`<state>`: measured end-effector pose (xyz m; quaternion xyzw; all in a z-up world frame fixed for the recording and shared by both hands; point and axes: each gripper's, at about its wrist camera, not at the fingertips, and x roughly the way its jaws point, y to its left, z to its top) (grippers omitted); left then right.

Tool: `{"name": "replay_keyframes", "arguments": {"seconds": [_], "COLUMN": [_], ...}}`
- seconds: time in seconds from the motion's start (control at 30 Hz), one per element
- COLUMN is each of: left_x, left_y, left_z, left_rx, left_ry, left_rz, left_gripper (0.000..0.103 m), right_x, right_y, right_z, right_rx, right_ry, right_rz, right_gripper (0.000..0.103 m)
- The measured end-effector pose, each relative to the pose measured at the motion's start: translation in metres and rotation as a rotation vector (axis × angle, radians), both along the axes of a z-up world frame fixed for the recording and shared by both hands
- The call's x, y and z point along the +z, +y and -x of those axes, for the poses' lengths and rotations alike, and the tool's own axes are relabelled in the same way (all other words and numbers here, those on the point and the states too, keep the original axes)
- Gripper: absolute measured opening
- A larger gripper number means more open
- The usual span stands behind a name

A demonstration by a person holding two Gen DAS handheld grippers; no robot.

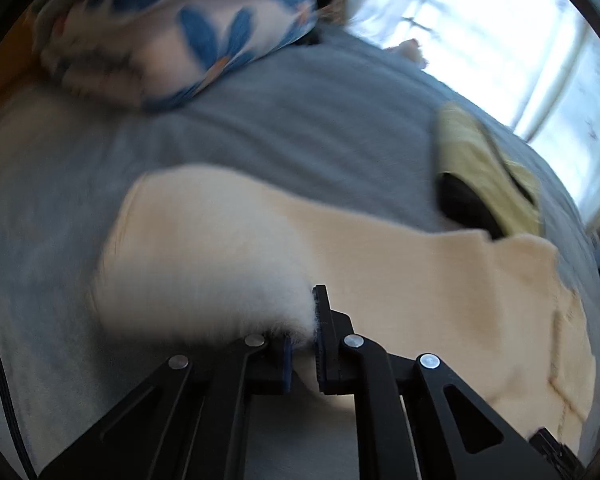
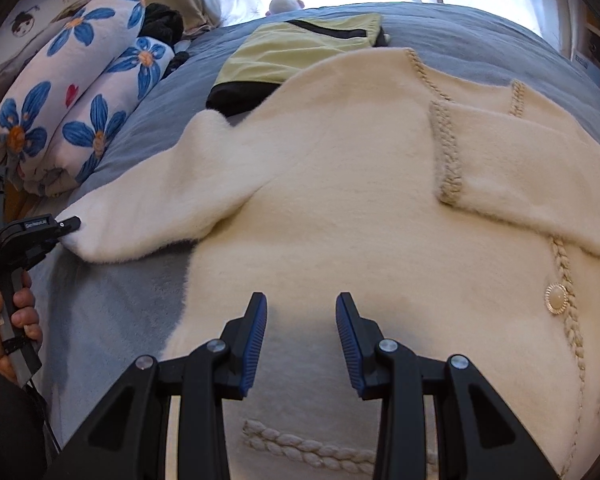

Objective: Fold large clothes

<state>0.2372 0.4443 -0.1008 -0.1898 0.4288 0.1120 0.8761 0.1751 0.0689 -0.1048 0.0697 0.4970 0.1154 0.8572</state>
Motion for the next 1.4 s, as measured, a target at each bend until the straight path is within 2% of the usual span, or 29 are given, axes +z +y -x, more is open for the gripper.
{"name": "replay_keyframes", "arguments": {"seconds": [0.13, 0.27, 0.33, 0.4, 0.5, 0.57, 0.6, 0.63, 0.67, 0.73, 0.9, 1.17, 1.4], "left_x": [0.055, 0.084, 0.083, 0.07, 0.037, 0.01, 0.0, -0.008, -0.013, -0.019, -0.016, 0.006, 0.029], "left_y": [-0.079, -0.175, -0.215, -0.256, -0.301, -0.325, -0.332, -0.338, -0.342, -0.339, -0.325, -0.314, -0.31], "left_z": [0.0, 0.004, 0.005, 0.008, 0.001, -0.005, -0.008, -0.006, -0.002, 0.0, 0.017, 0.043, 0.062], "left_rx": [-0.153, -0.367, -0.447, -0.511, -0.581, -0.617, -0.62, -0.621, -0.616, -0.6, -0.542, -0.509, -0.513], "left_ry": [-0.107, -0.179, -0.175, -0.15, -0.051, 0.039, 0.07, 0.096, 0.114, 0.142, 0.167, 0.129, 0.092], "left_rz": [-0.083, -0.04, -0.018, -0.014, 0.053, 0.096, 0.095, 0.084, 0.069, 0.074, 0.11, 0.025, -0.009], "left_gripper": [0.006, 0.006, 0.007, 0.008, 0.011, 0.017, 0.021, 0.031, 0.047, 0.061, 0.062, 0.062, 0.063], "right_x": [0.014, 0.028, 0.032, 0.033, 0.032, 0.03, 0.029, 0.027, 0.025, 0.02, 0.013, 0.013, 0.017], "right_y": [-0.026, -0.066, -0.087, -0.107, -0.139, -0.157, -0.164, -0.172, -0.18, -0.19, -0.201, -0.187, -0.171], "right_z": [0.007, 0.014, 0.016, 0.018, 0.023, 0.027, 0.029, 0.031, 0.033, 0.034, 0.037, 0.038, 0.041], "right_rx": [-0.041, -0.113, -0.151, -0.183, -0.224, -0.244, -0.252, -0.264, -0.277, -0.295, -0.305, -0.247, -0.212], "right_ry": [-0.029, -0.05, -0.059, -0.061, -0.043, -0.029, -0.024, -0.018, -0.011, 0.003, 0.022, 0.02, 0.018], "right_rz": [-0.028, -0.076, -0.088, -0.083, -0.076, -0.073, -0.072, -0.076, -0.083, -0.1, -0.136, -0.153, -0.136], "right_gripper": [0.036, 0.036, 0.036, 0.036, 0.036, 0.036, 0.036, 0.036, 0.036, 0.036, 0.036, 0.036, 0.036]}}
